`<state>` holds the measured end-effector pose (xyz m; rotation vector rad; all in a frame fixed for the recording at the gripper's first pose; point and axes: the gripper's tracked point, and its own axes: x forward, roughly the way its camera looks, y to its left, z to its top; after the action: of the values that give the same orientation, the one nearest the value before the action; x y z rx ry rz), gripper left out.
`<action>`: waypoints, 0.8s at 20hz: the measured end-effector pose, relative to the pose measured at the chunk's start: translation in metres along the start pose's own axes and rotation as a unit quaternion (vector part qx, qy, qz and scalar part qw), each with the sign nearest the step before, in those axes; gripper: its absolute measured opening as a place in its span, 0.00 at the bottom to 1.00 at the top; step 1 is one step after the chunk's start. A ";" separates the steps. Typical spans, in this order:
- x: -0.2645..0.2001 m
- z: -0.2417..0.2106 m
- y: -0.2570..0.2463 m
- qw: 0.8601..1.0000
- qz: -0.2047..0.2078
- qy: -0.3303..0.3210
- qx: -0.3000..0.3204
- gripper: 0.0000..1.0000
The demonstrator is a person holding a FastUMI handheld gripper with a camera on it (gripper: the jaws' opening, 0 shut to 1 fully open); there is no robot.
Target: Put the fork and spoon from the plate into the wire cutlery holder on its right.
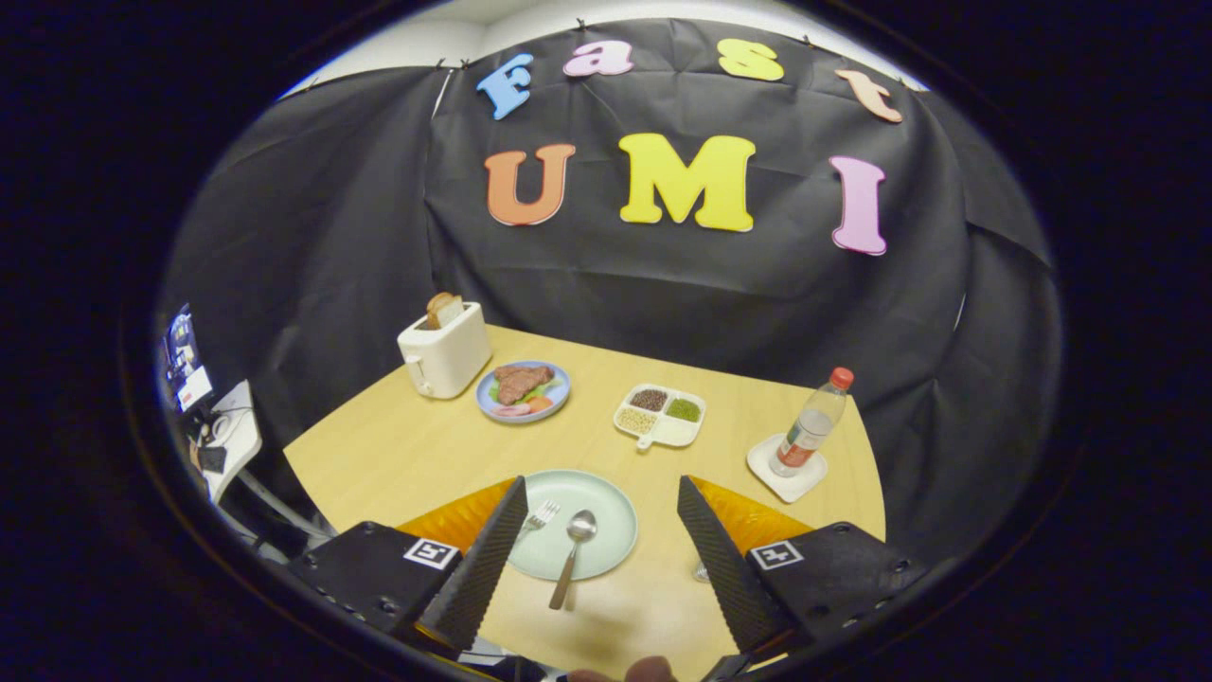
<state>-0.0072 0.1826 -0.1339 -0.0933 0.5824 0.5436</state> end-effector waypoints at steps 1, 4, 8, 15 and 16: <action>0.000 0.003 0.001 1.000 -0.002 -0.007 0.004 0.95; 0.000 0.016 -0.003 0.999 -0.016 -0.025 0.015 0.96; 0.003 0.011 -0.003 1.000 -0.018 -0.016 0.017 0.95; 0.017 -0.029 0.017 0.998 0.000 0.063 -0.027 0.95; 0.021 -0.038 0.021 0.996 0.005 0.083 -0.037 0.95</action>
<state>-0.0221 0.2019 -0.1754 -0.2071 0.7260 0.5699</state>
